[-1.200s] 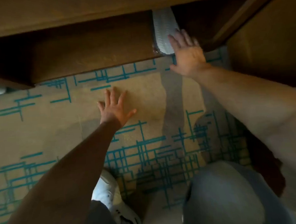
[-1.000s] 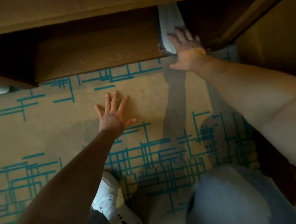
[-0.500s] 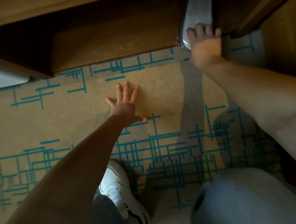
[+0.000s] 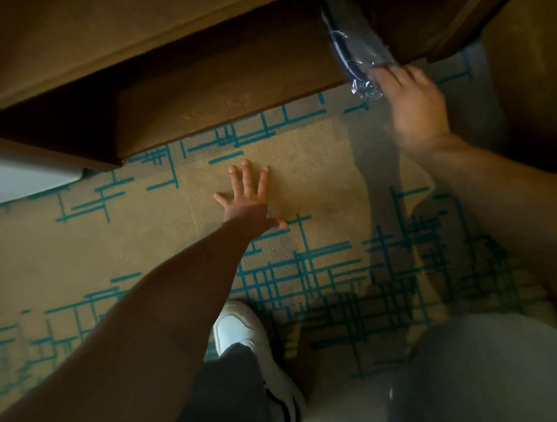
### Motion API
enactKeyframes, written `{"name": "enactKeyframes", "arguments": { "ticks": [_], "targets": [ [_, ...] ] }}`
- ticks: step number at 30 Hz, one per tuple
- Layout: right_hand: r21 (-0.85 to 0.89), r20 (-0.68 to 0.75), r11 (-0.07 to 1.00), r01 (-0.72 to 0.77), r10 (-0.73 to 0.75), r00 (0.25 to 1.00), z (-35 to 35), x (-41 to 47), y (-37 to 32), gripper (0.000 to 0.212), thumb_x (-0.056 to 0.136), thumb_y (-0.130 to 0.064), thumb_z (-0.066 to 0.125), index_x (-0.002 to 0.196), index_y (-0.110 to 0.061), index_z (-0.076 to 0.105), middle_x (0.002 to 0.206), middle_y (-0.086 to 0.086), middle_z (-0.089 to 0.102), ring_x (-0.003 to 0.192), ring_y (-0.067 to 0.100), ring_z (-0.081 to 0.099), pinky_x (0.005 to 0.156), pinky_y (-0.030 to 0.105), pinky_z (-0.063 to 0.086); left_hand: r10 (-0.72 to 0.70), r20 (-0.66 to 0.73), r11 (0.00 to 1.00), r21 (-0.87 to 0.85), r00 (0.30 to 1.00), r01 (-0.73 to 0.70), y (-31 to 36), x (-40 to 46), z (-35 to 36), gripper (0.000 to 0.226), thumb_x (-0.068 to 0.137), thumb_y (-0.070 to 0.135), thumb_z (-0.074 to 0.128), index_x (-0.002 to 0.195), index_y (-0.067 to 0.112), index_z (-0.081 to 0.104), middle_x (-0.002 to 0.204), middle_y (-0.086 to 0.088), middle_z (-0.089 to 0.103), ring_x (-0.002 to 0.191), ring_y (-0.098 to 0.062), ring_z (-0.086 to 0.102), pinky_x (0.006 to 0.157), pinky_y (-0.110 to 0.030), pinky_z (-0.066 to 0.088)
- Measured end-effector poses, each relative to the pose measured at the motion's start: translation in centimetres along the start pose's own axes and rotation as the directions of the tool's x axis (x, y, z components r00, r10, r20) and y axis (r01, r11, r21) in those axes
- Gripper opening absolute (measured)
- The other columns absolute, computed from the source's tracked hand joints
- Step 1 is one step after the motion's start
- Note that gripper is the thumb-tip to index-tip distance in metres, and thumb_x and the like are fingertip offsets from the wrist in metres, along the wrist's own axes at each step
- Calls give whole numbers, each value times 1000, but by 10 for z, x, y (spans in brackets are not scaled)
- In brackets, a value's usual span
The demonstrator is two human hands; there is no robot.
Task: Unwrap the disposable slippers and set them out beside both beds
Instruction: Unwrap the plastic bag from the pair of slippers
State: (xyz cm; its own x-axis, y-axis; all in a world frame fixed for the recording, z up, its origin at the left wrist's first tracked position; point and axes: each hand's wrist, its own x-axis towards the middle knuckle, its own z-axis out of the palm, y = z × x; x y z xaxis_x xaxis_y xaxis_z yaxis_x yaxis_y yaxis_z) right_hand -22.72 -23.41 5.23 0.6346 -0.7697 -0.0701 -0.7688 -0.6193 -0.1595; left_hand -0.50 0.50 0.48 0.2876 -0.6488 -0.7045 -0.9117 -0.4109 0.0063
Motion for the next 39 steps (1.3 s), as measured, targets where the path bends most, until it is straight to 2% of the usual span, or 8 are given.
{"name": "enactKeyframes", "arguments": {
  "ticks": [4,11,21,23,27,30,34,39],
  "targets": [
    [200,-56,977,-75,88,995,-35,-37,-16,76,79,4,58,150,-13,37,147,12,50,131,34,50,111,43,41,10,53,1000,-10,999,-9,5,-1,-13,135,70,70,71,154,24,-24,157,-18,-37,145,-46,-29,105,-82,12],
    [283,-32,950,-128,143,989,-68,-105,-52,65,83,5,52,146,-11,45,142,14,56,127,34,55,107,41,44,-45,64,999,-23,997,46,6,-10,-14,135,66,73,72,156,28,-20,160,-15,-32,147,-42,-27,104,-82,14],
    [337,-90,920,-200,243,966,-36,-171,-75,63,82,1,51,143,-12,48,138,13,59,121,35,59,101,38,46,-7,-60,998,-66,998,3,-6,-1,4,136,61,74,76,156,36,-15,162,-9,-30,150,-38,-23,103,-81,15],
    [348,-127,921,-177,234,964,-47,-187,-75,59,85,-2,51,142,-14,49,136,11,60,118,32,60,99,38,48,15,-42,996,-83,999,-18,-9,-2,-3,130,63,73,75,157,38,-6,165,-7,-22,152,-36,-17,108,-75,16],
    [392,-156,905,-168,246,957,-85,-221,-71,54,87,-3,52,141,-14,50,134,11,61,118,33,59,99,39,47,126,29,986,-115,992,-122,-25,-27,-83,96,80,70,61,153,12,37,161,-15,31,147,-31,32,118,-38,27],
    [392,-64,905,-168,208,976,-111,-238,-75,49,89,-5,52,136,-17,54,123,14,67,111,37,63,92,42,51,151,-38,988,29,988,-150,-36,-71,-149,98,77,71,60,153,13,36,159,-12,36,145,-30,36,119,-36,28],
    [424,-7,896,-132,149,989,-153,-264,-92,37,92,-10,59,129,-14,59,105,14,71,97,34,65,81,35,48,445,-94,895,84,890,-439,-5,-164,-175,104,68,75,61,154,25,30,160,-2,35,144,-23,37,119,-36,29],
    [548,-69,832,-83,143,987,-205,-302,-95,30,97,-19,57,127,-18,58,105,1,67,93,17,61,78,27,41,711,-181,697,53,680,-715,71,-260,-169,97,77,64,70,155,26,27,158,4,37,142,-12,38,111,-22,26]
  ]
}}
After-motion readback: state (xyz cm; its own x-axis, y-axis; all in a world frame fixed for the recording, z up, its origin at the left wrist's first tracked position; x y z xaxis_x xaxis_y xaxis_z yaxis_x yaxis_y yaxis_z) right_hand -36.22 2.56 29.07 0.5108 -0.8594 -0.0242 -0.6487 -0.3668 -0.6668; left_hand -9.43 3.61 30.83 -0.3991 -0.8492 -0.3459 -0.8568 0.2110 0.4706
